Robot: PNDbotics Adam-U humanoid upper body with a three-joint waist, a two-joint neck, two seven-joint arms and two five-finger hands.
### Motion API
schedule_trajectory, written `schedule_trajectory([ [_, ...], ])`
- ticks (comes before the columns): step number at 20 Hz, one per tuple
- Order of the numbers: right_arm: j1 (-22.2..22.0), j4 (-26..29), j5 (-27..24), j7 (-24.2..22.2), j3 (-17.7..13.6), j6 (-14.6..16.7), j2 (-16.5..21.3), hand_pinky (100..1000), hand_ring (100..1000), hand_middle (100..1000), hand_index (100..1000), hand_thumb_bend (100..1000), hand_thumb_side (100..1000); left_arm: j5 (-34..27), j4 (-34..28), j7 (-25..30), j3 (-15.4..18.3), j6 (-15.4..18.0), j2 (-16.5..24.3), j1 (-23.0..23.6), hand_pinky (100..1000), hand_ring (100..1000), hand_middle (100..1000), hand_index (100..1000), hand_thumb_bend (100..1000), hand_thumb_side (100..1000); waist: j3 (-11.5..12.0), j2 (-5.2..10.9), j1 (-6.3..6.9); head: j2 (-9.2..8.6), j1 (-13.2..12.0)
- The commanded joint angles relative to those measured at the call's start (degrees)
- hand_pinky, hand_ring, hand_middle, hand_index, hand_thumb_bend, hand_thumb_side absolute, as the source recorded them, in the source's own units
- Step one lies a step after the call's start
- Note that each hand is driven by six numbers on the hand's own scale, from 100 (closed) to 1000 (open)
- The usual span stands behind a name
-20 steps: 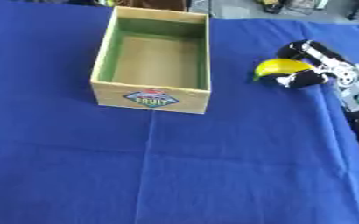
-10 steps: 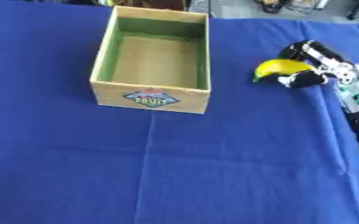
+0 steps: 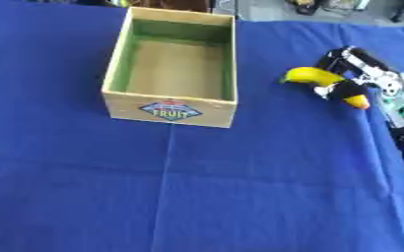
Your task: Pick up objects on the table and place them in the box.
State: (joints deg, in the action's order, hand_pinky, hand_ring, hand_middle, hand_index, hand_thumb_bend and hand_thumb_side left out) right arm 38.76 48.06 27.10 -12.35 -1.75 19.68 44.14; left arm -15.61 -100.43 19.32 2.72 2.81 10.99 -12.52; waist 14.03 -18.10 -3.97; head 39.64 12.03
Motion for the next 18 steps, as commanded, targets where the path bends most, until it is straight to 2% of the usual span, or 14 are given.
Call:
schedule_trajectory([
  [1,0.3,0.3,0.7,0.1,-0.3,0.0,2.5,534,475,519,624,270,168,0.0,-1.0,0.0,0.3,0.2,0.3,-0.5,656,710,620,705,244,1000,-0.2,0.86,0.21,-0.14,0.0],
  [4,0.3,0.4,1.2,-0.2,-0.2,0.0,2.5,501,449,497,601,260,158,0.0,-1.0,0.0,0.3,0.2,0.3,-0.5,656,710,620,704,245,1000,-0.2,0.90,0.23,-0.09,0.0],
  [10,0.2,0.5,1.8,-0.1,-0.3,0.1,2.4,374,319,383,480,218,121,0.0,-1.0,0.0,0.3,0.2,0.3,-0.5,656,709,620,704,246,1000,-0.4,0.98,0.23,-0.07,0.0],
  [18,0.2,1.6,1.2,1.1,-0.3,0.4,2.6,318,268,324,424,177,100,-0.1,-1.0,0.0,0.4,0.2,0.3,-0.5,656,709,619,704,247,1000,-0.6,1.24,0.23,-0.01,0.0],
])
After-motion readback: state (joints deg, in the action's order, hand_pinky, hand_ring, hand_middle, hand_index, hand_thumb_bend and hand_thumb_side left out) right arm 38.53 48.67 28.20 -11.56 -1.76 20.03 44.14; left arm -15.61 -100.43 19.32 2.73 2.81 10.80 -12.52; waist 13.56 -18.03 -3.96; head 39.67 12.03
